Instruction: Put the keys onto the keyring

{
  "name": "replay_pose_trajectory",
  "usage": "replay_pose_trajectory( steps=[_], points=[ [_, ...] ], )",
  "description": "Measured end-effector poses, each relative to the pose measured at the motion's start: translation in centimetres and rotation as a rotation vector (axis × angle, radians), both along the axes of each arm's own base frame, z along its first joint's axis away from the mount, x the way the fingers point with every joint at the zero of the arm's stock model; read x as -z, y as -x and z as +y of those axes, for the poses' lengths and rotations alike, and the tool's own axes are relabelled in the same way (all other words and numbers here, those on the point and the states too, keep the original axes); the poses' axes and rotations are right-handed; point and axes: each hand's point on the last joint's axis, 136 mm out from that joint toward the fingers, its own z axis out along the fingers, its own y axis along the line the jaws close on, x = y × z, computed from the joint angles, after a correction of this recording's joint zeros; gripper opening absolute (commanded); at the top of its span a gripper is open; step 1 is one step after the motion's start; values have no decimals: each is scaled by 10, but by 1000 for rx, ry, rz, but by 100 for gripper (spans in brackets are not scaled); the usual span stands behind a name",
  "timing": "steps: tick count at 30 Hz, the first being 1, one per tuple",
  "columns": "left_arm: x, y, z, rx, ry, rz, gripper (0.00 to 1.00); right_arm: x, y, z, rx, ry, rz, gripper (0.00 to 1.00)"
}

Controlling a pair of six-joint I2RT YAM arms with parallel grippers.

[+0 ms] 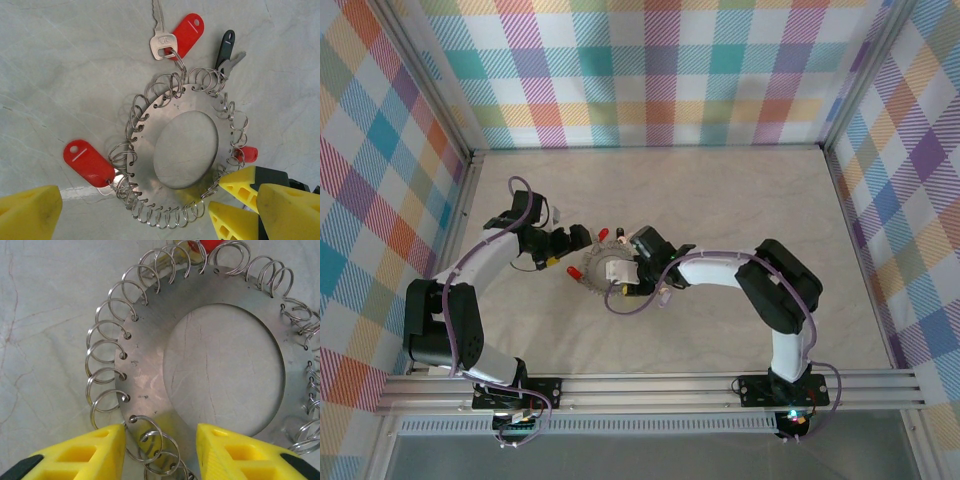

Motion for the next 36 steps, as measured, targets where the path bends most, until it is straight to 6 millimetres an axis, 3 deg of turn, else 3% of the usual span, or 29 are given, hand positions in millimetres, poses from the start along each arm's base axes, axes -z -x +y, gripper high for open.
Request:
replay_pose_trajectory(
  steps=[12, 22, 29, 36],
  points=[
    [3, 0, 0, -3, 1, 11, 99, 12, 21, -18, -77, 60, 101, 39],
    [4, 0, 0, -6, 1, 17, 99, -1, 29, -15, -93, 19, 125, 40],
    [4, 0, 0, -9, 3, 19, 99, -11, 48, -16, -132, -13, 201, 41],
    [4, 0, 0, -19, 7, 23, 99, -14, 48, -15, -52, -42, 247, 47]
  ],
)
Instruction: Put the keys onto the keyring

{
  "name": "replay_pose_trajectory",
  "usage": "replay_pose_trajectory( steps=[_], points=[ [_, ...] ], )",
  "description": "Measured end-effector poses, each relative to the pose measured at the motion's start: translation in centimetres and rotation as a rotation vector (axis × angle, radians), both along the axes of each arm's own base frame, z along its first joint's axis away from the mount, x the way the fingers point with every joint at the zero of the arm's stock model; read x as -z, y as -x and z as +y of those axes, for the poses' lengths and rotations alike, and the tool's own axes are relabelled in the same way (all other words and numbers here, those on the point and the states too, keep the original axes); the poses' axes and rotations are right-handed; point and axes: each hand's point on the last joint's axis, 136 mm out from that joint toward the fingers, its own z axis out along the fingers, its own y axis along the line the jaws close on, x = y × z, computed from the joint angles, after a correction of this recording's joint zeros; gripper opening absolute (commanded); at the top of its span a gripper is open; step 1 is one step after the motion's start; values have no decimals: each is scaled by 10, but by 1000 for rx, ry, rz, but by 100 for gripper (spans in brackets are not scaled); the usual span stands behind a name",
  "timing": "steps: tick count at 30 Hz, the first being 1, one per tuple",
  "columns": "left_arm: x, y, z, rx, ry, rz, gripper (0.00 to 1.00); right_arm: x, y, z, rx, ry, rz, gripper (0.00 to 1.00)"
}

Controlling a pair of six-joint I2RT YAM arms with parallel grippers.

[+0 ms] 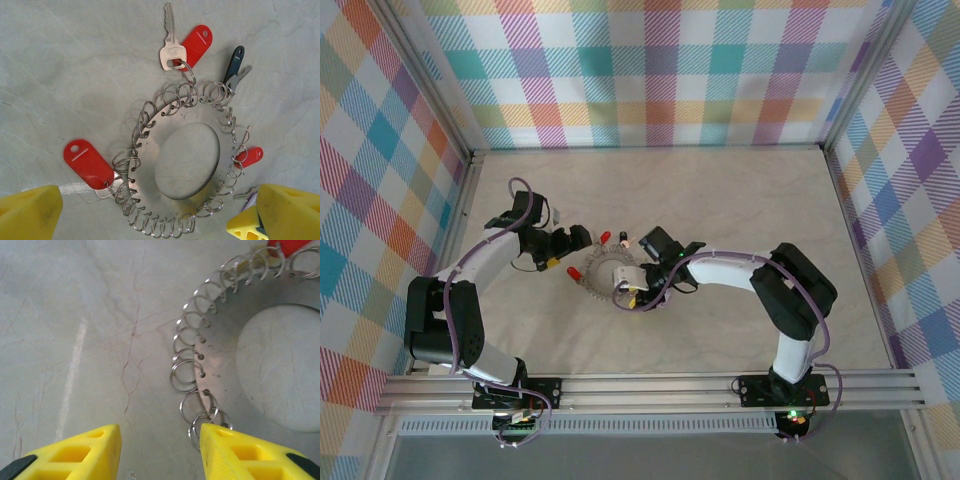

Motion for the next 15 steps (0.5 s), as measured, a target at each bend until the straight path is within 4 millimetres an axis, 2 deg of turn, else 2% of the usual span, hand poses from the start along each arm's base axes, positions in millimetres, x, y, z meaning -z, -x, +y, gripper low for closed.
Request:
replay_pose_trajectory(
  steps=[7, 15],
  points=[
    [0, 0, 0, -3, 1, 2, 99, -17, -13, 14, 75, -47, 21, 47],
    [0, 0, 0, -2, 1, 2, 99, 4, -11, 15, 138, -13, 109, 48]
  ],
)
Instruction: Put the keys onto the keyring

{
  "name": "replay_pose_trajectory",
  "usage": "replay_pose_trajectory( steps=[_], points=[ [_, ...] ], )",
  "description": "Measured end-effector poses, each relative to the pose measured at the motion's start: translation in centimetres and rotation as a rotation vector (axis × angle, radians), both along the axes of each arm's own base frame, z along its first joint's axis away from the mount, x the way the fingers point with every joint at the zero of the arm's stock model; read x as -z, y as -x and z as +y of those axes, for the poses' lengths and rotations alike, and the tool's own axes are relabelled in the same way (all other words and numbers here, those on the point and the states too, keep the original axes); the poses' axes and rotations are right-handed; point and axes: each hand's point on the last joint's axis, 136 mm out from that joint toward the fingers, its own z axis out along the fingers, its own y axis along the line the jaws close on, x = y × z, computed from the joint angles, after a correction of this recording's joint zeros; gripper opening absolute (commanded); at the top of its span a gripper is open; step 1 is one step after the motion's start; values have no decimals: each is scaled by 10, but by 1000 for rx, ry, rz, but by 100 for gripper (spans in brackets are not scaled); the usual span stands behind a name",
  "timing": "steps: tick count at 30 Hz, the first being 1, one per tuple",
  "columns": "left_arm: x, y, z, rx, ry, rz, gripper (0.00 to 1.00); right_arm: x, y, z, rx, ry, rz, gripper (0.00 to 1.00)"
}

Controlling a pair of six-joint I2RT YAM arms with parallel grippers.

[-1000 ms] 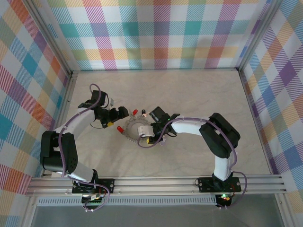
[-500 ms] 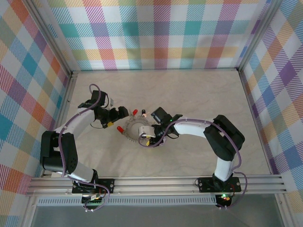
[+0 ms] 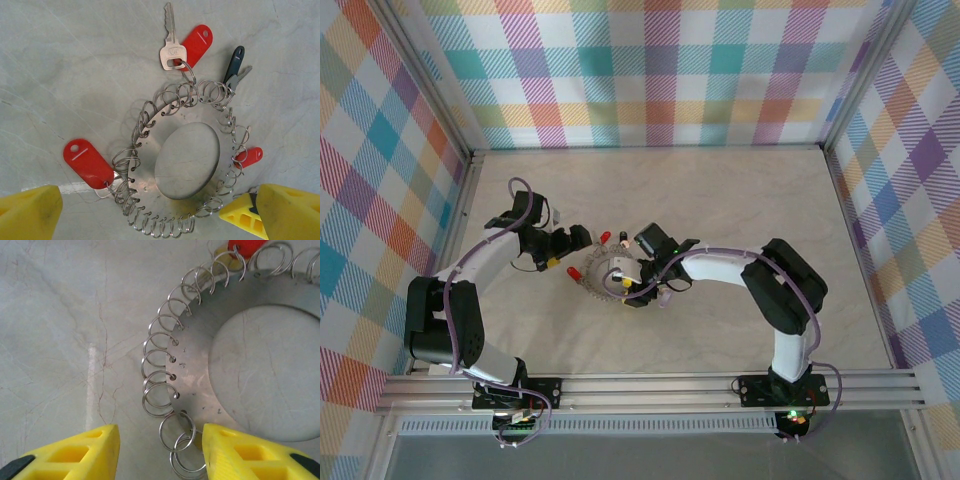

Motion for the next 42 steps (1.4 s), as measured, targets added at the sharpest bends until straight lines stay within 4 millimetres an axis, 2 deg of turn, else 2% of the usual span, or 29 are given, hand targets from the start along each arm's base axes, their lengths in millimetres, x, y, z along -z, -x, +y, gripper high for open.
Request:
replay_pose_trajectory(
  steps=[8, 16, 25, 33, 42],
  points=[
    [-1, 0, -1, 4, 8, 1, 99, 12, 5, -3, 44, 12, 60, 47],
    [-1, 1, -2, 6, 12, 1, 99, 15, 5, -2, 83, 1, 86, 44],
    [-1, 1, -3, 9, 20, 3, 99, 14, 7, 9, 176, -22, 122, 39],
    [-2, 1, -4, 9, 23, 5, 100, 18, 2, 19, 438, 95, 63, 35],
    [2, 2, -8, -29, 113, 46, 100, 18, -4, 15, 681, 102, 129, 19]
  ],
)
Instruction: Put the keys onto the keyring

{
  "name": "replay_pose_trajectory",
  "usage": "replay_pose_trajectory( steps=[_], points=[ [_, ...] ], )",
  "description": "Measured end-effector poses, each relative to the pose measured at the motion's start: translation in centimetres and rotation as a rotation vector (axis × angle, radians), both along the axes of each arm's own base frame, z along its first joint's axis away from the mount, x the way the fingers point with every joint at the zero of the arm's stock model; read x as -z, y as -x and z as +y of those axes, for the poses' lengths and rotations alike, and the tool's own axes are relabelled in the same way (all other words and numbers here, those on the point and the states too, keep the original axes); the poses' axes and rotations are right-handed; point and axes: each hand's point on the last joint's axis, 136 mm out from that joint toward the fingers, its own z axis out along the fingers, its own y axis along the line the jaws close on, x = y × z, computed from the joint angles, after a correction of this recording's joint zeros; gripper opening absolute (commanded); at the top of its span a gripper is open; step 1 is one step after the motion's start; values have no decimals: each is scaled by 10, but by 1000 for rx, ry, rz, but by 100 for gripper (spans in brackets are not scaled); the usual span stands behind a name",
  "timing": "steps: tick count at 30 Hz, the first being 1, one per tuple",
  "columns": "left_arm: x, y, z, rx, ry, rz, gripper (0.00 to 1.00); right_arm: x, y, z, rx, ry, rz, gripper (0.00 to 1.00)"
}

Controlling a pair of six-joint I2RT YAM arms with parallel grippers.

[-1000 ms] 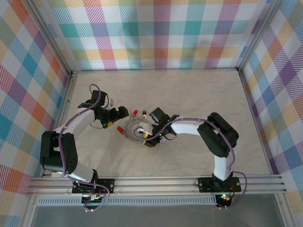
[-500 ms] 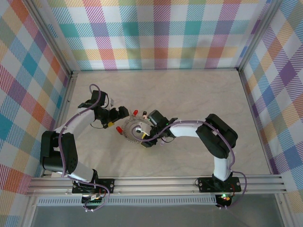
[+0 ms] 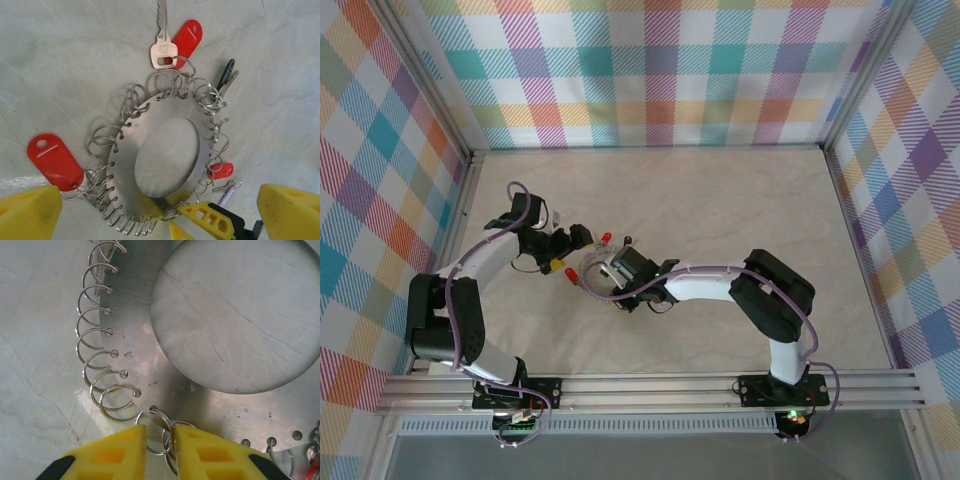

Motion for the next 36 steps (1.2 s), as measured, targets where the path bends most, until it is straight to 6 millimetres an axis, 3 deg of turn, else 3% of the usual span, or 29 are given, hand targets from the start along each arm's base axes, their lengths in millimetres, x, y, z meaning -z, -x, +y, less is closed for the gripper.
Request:
replay_pose_trajectory(
  steps=[12, 36],
  points=[
    [0, 1, 1, 0, 4, 4, 100, -3, 12, -5, 131, -53, 125, 20],
    [0, 1, 1, 0, 3, 6, 100, -25, 27, 13, 91, -183, 238, 21]
  ],
)
